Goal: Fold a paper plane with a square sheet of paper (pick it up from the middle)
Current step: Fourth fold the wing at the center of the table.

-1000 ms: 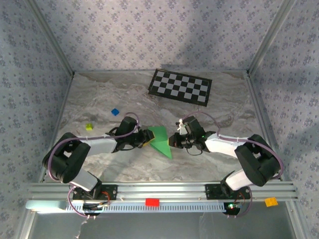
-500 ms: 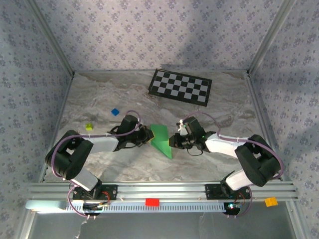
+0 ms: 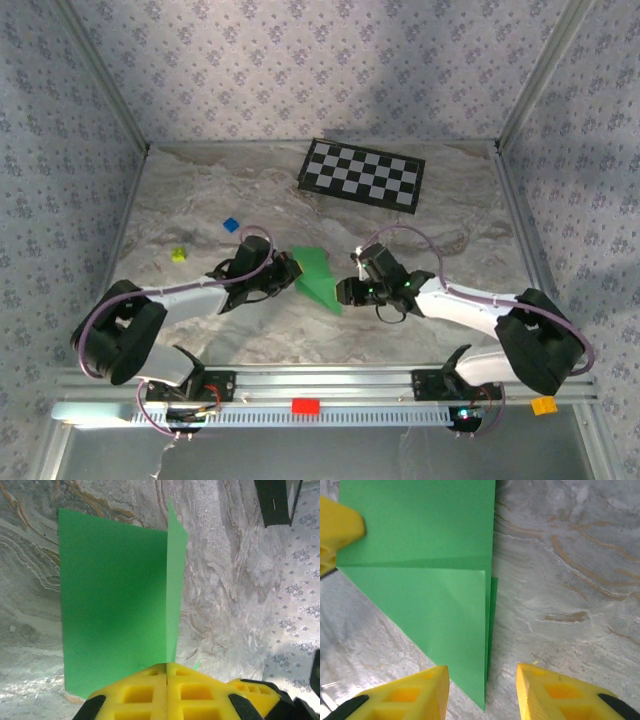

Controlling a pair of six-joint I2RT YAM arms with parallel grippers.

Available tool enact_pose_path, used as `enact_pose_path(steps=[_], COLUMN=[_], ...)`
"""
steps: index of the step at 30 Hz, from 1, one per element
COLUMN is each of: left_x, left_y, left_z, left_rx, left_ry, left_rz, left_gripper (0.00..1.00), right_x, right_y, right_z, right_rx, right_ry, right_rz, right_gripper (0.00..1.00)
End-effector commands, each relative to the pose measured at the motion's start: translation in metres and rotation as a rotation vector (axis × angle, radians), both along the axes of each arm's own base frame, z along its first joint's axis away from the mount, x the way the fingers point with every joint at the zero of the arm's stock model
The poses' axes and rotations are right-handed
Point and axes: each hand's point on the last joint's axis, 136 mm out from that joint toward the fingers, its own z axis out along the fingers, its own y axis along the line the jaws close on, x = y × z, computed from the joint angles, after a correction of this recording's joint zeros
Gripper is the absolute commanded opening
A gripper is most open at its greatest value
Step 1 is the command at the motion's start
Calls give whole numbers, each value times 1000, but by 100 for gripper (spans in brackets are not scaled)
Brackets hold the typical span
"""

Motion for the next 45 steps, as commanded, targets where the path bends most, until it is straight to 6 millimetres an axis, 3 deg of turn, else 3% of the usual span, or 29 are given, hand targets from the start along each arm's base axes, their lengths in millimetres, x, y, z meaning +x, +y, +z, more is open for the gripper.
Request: enact_pose_path(steps=[1,5,8,14,20,28,33,38,45], left_x=[0,1,0,0,-1,-1,0,2,5], left_y=[7,5,5,4,4,4,3,3,5], left_z=[1,2,2,1,1,3,4,3,-3], left_rx=[25,23,25,27,27,25,37,54,58], left_ry=[-5,-3,0,4,7,2,0,2,25], left_rz=[39,39,36,34,34,33,26,18,17], left_gripper=[0,0,0,0,1,5,15,34,33], right_x=[9,-1,-6,-5,1,-2,-4,-4,-5], right_y=[7,32,44,60,62,64,64,63,63], right_z=[18,31,31,14,0,-14,-16,-18,-17], right_rx=[-130,-228,-278,-388,-478,-487,-465,-454,-432], right_ry=[-258,-564,-664,-711,-718,-680,-671,-661,-652], right_rz=[48,168,219,313,337,353,346,336,333], right_gripper=[41,42,43,42,42,23,16,12,11])
